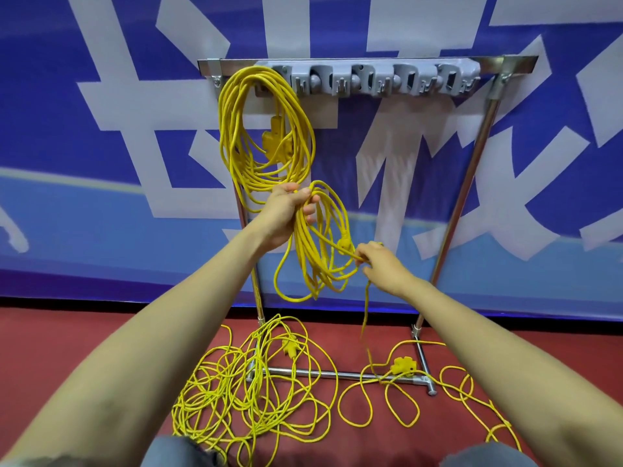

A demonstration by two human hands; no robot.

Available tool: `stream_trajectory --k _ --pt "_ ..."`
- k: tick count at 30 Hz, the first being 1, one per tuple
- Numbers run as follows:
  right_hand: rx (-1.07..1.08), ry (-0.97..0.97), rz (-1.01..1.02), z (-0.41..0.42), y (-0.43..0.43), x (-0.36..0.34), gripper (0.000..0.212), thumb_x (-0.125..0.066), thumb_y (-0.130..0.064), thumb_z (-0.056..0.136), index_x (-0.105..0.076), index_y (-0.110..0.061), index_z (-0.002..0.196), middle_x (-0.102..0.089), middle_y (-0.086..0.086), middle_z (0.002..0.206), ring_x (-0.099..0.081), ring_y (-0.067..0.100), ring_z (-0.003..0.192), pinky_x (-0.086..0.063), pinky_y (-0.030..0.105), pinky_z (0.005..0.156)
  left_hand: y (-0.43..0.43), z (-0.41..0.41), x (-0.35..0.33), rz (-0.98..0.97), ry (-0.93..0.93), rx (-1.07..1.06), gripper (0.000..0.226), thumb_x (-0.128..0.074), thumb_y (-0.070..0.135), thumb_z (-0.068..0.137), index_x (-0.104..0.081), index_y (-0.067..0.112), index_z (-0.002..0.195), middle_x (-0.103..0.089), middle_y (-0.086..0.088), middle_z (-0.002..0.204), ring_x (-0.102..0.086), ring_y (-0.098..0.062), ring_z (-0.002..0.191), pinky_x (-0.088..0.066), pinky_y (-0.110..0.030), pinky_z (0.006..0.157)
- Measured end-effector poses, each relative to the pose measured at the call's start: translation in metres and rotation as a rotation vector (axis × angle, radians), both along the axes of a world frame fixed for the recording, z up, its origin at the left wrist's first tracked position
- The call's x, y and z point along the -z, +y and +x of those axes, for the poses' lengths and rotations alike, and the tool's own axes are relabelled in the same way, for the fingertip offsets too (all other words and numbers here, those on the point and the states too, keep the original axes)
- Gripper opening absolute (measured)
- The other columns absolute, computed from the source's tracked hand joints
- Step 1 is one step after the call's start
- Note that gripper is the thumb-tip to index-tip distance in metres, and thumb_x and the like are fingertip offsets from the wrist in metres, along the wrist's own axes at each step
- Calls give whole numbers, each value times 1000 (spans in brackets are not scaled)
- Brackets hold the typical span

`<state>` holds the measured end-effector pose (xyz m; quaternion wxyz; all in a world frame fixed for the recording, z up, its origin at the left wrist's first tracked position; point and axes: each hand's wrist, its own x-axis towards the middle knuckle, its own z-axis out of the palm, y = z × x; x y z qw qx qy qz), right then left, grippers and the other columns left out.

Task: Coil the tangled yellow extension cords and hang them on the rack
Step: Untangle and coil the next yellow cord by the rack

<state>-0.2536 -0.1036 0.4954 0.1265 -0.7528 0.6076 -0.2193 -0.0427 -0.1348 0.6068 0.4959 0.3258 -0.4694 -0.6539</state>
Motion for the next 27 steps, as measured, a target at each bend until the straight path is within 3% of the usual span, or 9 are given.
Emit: stream_trajectory --k 4,8,12,14,17,20,22,24,27 --pt "161 -29 -200 -11 2 10 35 -46 13 76 -53 -15 95 -40 4 113 -52 27 93 -50 45 74 1 0 3 -9 2 23 22 -41 0 101 -28 7 118 -54 -15 79 -48 -10 45 -41 -21 43" --pt "194 123 -385 -9 2 12 45 -53 23 66 -55 -10 96 -35 11 128 -50 32 93 -45 36 65 -1 4 3 -18 45 18 18 -40 1 101 -31 8 115 -52 -15 79 -46 -9 45 -40 -20 42" --pt "224 195 -453 -10 0 15 54 -53 26 63 -50 -10 104 -23 12 136 -32 34 112 -43 44 81 1 8 8 -11 10 19 12 -39 0 101 -36 11 99 -52 -16 79 -46 -10 44 -39 -20 42" --pt "272 56 -404 -11 -1 13 48 -48 22 73 -46 -5 112 -26 16 133 -39 37 108 -43 44 83 2 11 16 -1 -24 11 14 -40 0 101 -31 11 102 -53 -17 80 -47 -10 44 -39 -20 42" --pt "472 -253 -192 -21 -7 9 29 -45 5 86 -44 -5 113 -49 15 108 -50 35 84 -43 42 70 2 18 26 38 -95 -64 17 -41 -1 100 -30 12 102 -54 -18 81 -45 -11 42 -37 -19 42" --pt "638 -504 39 -50 -8 17 12 -45 -2 91 -55 -5 97 -60 18 89 -58 29 66 -46 34 57 -2 32 33 51 -156 -127 21 -42 -2 99 -33 17 94 -55 -18 80 -44 -11 41 -35 -19 41" --pt "704 -661 138 -65 -1 21 16 -47 0 93 -55 -2 80 -58 20 81 -56 16 45 -47 24 43 -4 42 38 63 -177 -176 23 -41 -3 98 -32 17 92 -55 -18 79 -44 -10 40 -35 -19 40" --pt "673 -717 232 -66 3 20 25 -49 0 93 -51 -7 69 -57 18 74 -55 14 40 -46 22 40 -4 43 46 79 -232 -202 26 -41 -4 98 -30 19 90 -54 -16 77 -44 -10 39 -35 -18 39" --pt "523 -748 307 -38 2 6 24 -54 -6 93 -52 -12 70 -56 10 65 -54 10 37 -47 22 41 3 29 62 80 -400 -160 30 -41 -2 99 -28 23 88 -55 -12 76 -43 -10 44 -34 -18 40"
